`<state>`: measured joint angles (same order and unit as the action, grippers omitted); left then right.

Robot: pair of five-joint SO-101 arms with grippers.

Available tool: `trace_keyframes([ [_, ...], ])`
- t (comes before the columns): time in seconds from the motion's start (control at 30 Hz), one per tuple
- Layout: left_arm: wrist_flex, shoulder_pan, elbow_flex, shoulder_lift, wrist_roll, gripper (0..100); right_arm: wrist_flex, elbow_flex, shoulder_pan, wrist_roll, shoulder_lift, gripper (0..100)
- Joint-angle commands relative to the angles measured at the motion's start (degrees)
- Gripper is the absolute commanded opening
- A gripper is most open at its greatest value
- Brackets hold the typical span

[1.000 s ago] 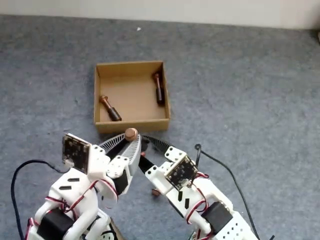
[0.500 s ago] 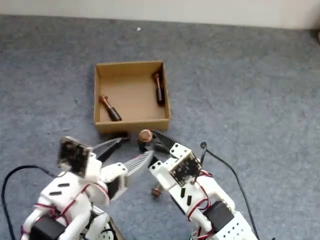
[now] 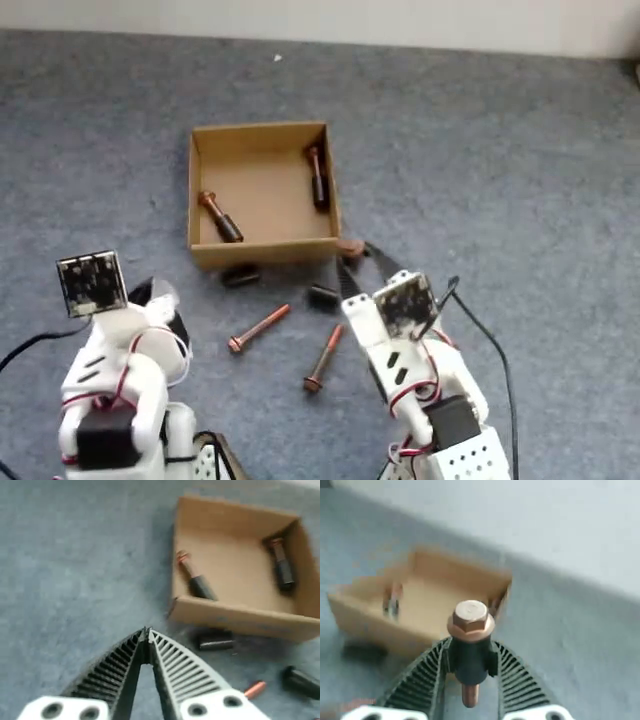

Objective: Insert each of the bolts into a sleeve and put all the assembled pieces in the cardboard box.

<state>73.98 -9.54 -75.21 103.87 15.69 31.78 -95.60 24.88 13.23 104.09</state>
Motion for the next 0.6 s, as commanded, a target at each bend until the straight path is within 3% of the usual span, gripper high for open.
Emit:
trace_keyframes([
  [0.0,-0.4,-6.1,-7.8,-0.3,-0.7,1,9.4,4.7,-1.5,-2.8,0.9,0.5],
  [0.1,-2.2,-6.4,-13.0,-0.3,-0.7,1,12.6,11.3,-1.3,-6.6,0.8,0.5],
  [0.27,-5.5,-6.6,-17.8,-0.3,-0.7,1,12.6,18.9,-1.2,-6.9,-2.1,0.5],
  [0.57,-6.9,-6.3,-20.2,-0.3,-0.7,1,4.7,33.7,2.0,-7.1,-31.0,0.5],
])
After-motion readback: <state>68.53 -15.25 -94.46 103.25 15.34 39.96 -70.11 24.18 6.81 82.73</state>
